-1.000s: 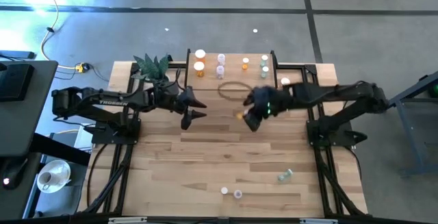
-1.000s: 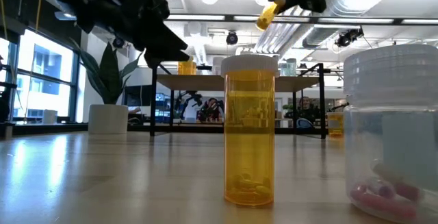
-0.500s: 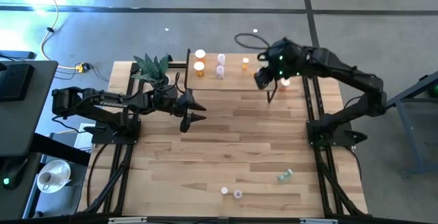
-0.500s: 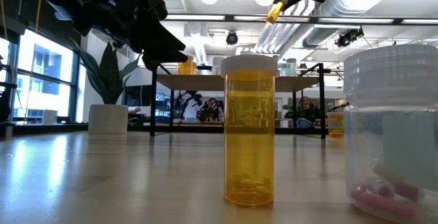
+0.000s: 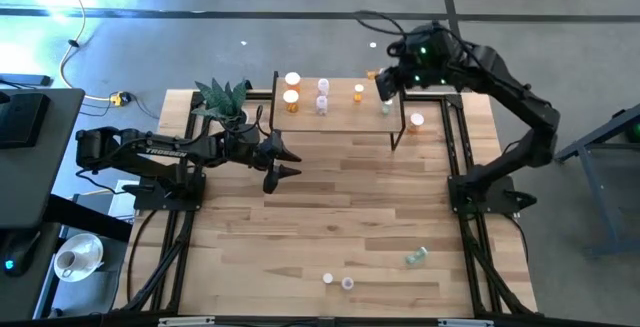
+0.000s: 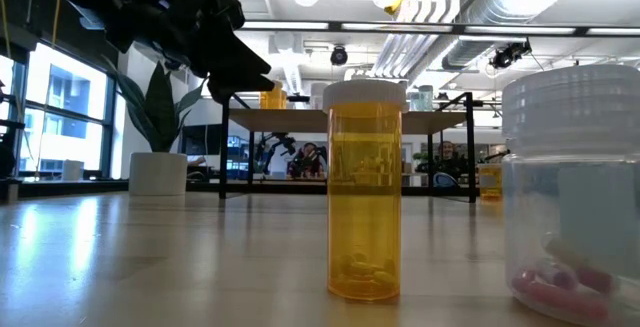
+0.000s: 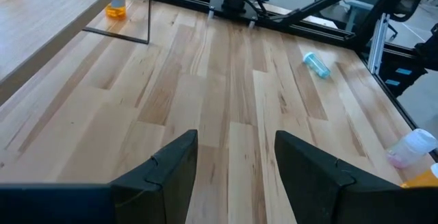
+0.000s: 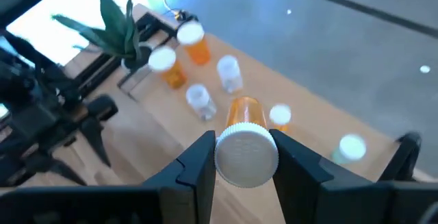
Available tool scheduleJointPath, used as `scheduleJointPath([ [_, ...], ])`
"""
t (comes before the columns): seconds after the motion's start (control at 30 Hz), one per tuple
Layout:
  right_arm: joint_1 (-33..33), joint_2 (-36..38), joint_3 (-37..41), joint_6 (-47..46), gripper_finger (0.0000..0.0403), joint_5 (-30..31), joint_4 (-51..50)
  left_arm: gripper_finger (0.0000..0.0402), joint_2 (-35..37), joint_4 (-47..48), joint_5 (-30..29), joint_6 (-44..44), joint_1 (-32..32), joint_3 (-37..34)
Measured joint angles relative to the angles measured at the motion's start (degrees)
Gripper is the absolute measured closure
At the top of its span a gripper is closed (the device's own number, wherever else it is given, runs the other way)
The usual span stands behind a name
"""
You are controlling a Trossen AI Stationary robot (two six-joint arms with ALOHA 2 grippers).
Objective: Pick and place medicine bottles onto shelf by color
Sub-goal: Put the right small orange pill bottle aligned with the other small orange pill bottle on the shelf
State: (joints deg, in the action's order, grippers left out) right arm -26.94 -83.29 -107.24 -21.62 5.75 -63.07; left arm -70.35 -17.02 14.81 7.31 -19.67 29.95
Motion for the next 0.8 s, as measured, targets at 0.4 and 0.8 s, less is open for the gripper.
scheduleJointPath([
  [0.4,-1.31,-12.91,-13.01,2.22,0.0291,-0.17,-14.84,0.0216,0.0,0.02,-0.02,0.02,0.01,0.01],
  [0.8,0.86,-22.25,-11.92,2.52,0.0291,-0.19,-18.15,0.0216,0.0,0.04,-0.02,0.02,0.01,0.0],
])
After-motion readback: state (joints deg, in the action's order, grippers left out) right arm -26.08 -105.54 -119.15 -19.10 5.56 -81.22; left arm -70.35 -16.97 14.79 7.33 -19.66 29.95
